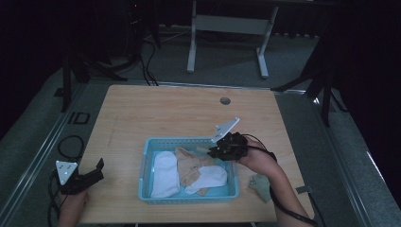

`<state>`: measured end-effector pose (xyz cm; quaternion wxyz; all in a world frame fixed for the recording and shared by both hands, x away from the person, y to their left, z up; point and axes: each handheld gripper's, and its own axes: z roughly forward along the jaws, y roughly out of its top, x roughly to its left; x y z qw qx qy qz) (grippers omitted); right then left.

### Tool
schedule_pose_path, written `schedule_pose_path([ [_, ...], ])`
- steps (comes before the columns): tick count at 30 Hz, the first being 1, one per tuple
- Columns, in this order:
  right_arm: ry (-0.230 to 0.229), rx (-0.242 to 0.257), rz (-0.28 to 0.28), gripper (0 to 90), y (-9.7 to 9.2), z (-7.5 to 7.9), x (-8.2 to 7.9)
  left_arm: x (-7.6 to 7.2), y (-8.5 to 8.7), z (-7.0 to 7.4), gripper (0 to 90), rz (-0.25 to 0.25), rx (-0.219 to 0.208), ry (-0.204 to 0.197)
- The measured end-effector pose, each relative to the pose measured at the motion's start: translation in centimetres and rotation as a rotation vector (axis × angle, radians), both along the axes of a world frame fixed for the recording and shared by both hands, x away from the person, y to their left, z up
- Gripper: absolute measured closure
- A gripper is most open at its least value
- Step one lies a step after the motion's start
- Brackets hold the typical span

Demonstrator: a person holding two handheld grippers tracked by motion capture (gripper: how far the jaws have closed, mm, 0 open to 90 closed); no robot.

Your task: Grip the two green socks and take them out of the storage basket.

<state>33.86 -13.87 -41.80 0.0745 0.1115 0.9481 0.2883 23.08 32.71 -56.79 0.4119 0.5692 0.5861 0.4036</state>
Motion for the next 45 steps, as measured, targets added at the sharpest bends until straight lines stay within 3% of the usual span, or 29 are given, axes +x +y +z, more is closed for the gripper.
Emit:
schedule_pose_path([
  [9,-0.059,0.055,-0.027,84.3,-2.2,3.0,-0.6,0.0,0.0,0.0,0.4,0.002,0.0,0.0],
  [15,-0.113,0.077,-0.091,84.3,-4.2,4.6,-0.8,0.0,0.0,0.0,0.4,0.002,0.001,0.001],
  [21,-0.146,0.097,-0.166,84.3,-6.4,5.1,-0.5,0.0,0.0,0.0,0.3,0.003,0.002,0.002],
  [31,-0.13,0.078,-0.276,84.3,-10.0,4.1,0.6,0.0,0.0,0.0,0.4,0.004,0.001,0.002],
  [32,-0.123,0.072,-0.311,84.3,-11.0,3.7,1.0,0.0,0.0,0.0,0.4,0.004,0.001,0.002],
  [40,-0.051,0.082,-0.409,84.2,-14.0,0.7,2.7,0.0,-0.1,0.0,0.4,0.005,0.001,0.002],
  [45,-0.029,0.099,-0.478,84.2,-15.0,-1.4,3.3,0.0,0.0,0.0,0.4,0.004,0.002,0.003],
])
